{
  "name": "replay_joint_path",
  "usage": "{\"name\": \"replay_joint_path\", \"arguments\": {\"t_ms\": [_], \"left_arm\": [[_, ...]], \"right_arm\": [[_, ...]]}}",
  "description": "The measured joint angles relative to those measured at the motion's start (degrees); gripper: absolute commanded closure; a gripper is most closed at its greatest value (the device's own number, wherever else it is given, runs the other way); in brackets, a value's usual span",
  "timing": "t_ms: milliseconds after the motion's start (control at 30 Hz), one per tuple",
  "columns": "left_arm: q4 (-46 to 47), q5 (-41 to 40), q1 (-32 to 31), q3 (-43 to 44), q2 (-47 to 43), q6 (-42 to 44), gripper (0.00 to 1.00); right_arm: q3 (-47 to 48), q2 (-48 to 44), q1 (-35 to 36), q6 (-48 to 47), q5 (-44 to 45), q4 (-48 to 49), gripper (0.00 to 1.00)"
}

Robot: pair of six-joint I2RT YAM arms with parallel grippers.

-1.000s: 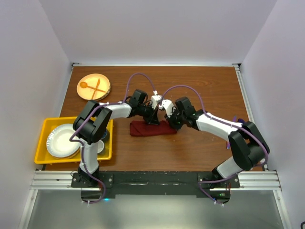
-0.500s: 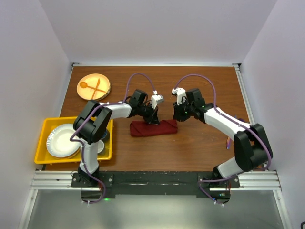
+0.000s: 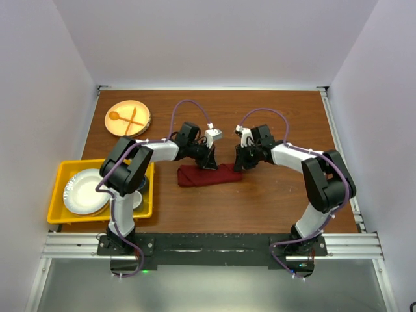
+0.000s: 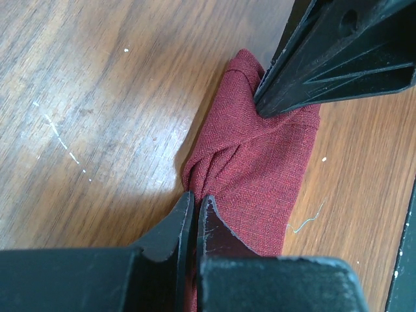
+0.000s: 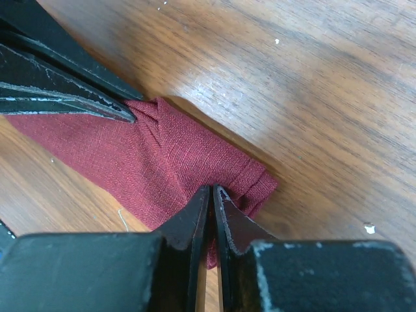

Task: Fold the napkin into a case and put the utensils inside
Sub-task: Stuff the top corner of the smaller-rectangle-folded napkin into the folded napkin.

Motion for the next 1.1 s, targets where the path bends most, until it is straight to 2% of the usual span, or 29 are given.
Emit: {"name": "replay_joint_path", "arguments": {"t_ms": [67, 200, 467, 800, 1100], "left_arm": [[0.17, 0.2, 0.13, -0.02, 0.11, -0.37, 1.0], [0.59, 0.92, 0.37, -0.09, 0.44, -1.84, 1.0], [4.04, 1.92, 0.92, -1.95, 0.35, -3.74, 1.0], [5.79, 1.84, 1.05, -2.95, 0.07, -5.14, 1.0], [5.79, 1.68, 1.14, -2.95, 0.09, -6.25, 1.0]], "right_arm": [[0.22, 0.44, -0.09, 0.44, -0.2, -0.13, 0.87], [2.45, 2.56, -0.9, 1.57, -2.05, -1.46, 0.78], [3.74, 3.72, -5.51, 5.81, -11.3, -1.97, 0.69], [5.51, 1.33, -6.64, 16.39, -16.83, 3.8, 0.69], [0.17, 9.03, -6.73, 24.39, -17.86, 9.68, 0.7]]}}
